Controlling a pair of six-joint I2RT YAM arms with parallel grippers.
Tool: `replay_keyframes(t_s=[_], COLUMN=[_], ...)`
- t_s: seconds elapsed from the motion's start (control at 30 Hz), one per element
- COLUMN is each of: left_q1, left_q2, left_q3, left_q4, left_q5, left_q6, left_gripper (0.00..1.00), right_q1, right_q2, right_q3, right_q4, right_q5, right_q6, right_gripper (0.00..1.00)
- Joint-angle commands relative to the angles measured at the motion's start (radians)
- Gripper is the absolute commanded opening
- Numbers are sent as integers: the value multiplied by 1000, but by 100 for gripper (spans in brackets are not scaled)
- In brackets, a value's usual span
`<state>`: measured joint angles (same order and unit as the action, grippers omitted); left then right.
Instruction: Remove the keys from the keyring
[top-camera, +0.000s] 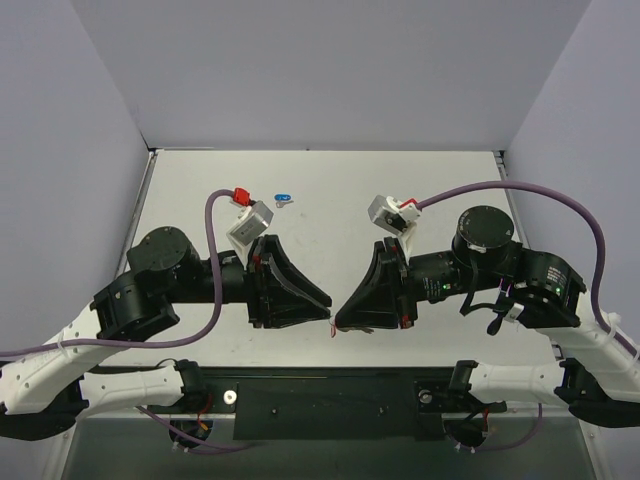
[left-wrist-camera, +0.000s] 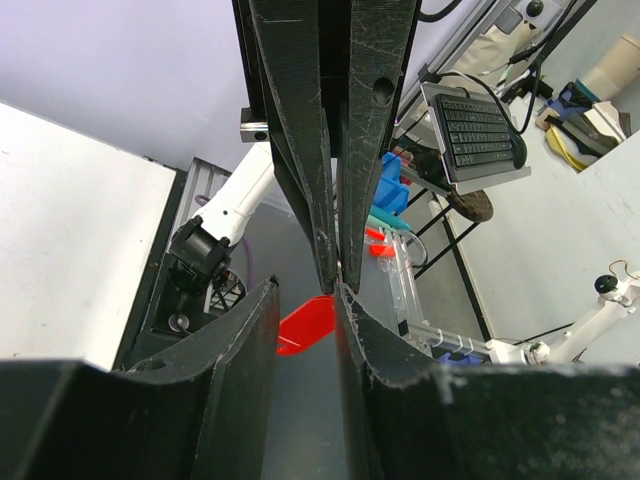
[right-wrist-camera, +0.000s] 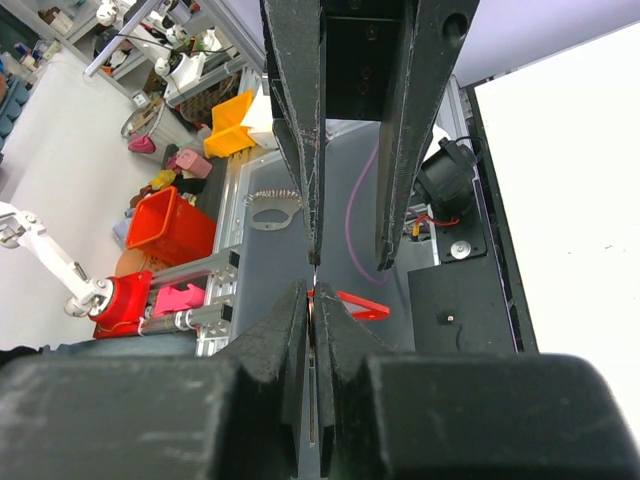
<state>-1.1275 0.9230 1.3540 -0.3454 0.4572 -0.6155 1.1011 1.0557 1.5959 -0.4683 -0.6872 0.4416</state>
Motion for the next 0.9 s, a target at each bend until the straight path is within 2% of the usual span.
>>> replay_keyframes(t_s=[0.0, 0.5, 0.63, 0.87], left_q1=[-15, -20, -25, -41], left_q2=[-10, -13, -6, 16], left_q3=[5, 17, 11, 22], left_q4=[49, 49, 48, 29], left_q5=[8, 0, -2, -14], left_q6=[8, 10, 11, 23], left_gripper=[38, 39, 33, 15], right_q1=[5, 5, 5, 5], right_q2=[-6, -5, -3, -8], right_q3=[30, 35, 38, 39], right_q4=[45, 34, 33, 42], right_q5=[28, 40, 43, 48], right_q6=[-23, -30, -30, -27], right_gripper=[0, 0, 0, 0])
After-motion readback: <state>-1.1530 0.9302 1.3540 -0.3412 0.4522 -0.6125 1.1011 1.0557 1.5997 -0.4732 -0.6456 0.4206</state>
